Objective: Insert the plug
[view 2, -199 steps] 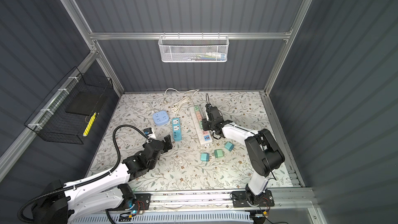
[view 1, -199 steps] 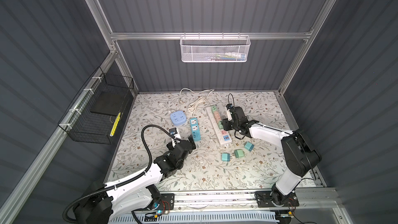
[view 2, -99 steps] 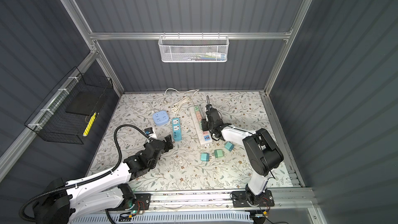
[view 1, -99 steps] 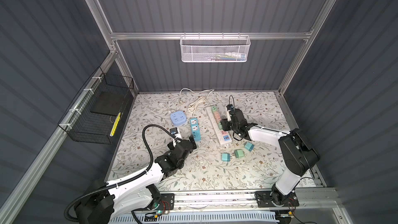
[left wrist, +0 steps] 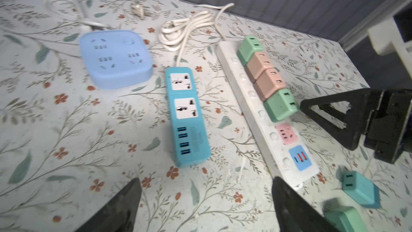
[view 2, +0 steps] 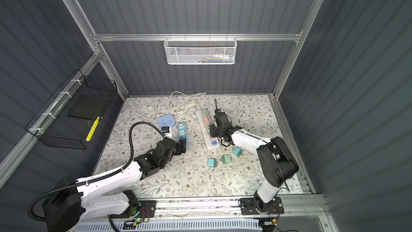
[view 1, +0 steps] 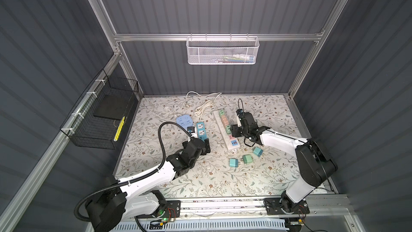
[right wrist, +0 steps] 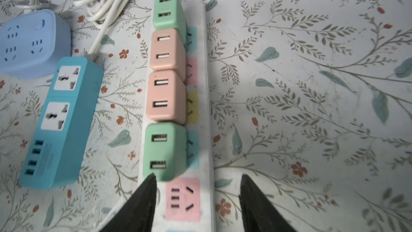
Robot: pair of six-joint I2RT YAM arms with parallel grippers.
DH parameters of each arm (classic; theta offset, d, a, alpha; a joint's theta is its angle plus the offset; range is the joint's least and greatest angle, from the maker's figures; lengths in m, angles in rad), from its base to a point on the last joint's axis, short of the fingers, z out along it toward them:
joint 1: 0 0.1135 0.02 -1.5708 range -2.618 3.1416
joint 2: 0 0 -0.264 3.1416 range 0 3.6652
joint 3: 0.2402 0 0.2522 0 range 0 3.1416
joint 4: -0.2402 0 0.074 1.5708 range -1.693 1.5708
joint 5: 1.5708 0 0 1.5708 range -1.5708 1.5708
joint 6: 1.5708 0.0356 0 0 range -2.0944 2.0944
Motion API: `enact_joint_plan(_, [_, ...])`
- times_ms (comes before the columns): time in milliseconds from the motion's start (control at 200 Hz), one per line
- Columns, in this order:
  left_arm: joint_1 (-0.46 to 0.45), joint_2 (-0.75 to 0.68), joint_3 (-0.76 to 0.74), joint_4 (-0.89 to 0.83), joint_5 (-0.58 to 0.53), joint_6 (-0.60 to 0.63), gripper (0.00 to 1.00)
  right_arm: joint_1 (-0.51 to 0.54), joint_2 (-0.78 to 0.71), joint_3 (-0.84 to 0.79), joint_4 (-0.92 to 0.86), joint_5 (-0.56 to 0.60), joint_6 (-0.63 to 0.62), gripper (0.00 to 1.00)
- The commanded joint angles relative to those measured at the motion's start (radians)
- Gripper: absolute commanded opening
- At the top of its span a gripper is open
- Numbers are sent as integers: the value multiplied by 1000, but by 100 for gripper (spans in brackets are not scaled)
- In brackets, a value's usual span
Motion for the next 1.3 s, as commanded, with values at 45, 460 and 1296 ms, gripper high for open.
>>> enact_joint_plan(45, [-17, 90, 68, -75, 139, 89, 90, -3, -112, -1, -125, 6, 23, 62])
enact_joint_plan(460, [28, 221, 178, -176, 69, 43, 89, 138, -341, -320, -195, -121, 217, 64])
enact_joint_plan(1296, [31, 151, 144, -200, 29, 7, 89, 379, -233, -434, 130, -355, 573, 69])
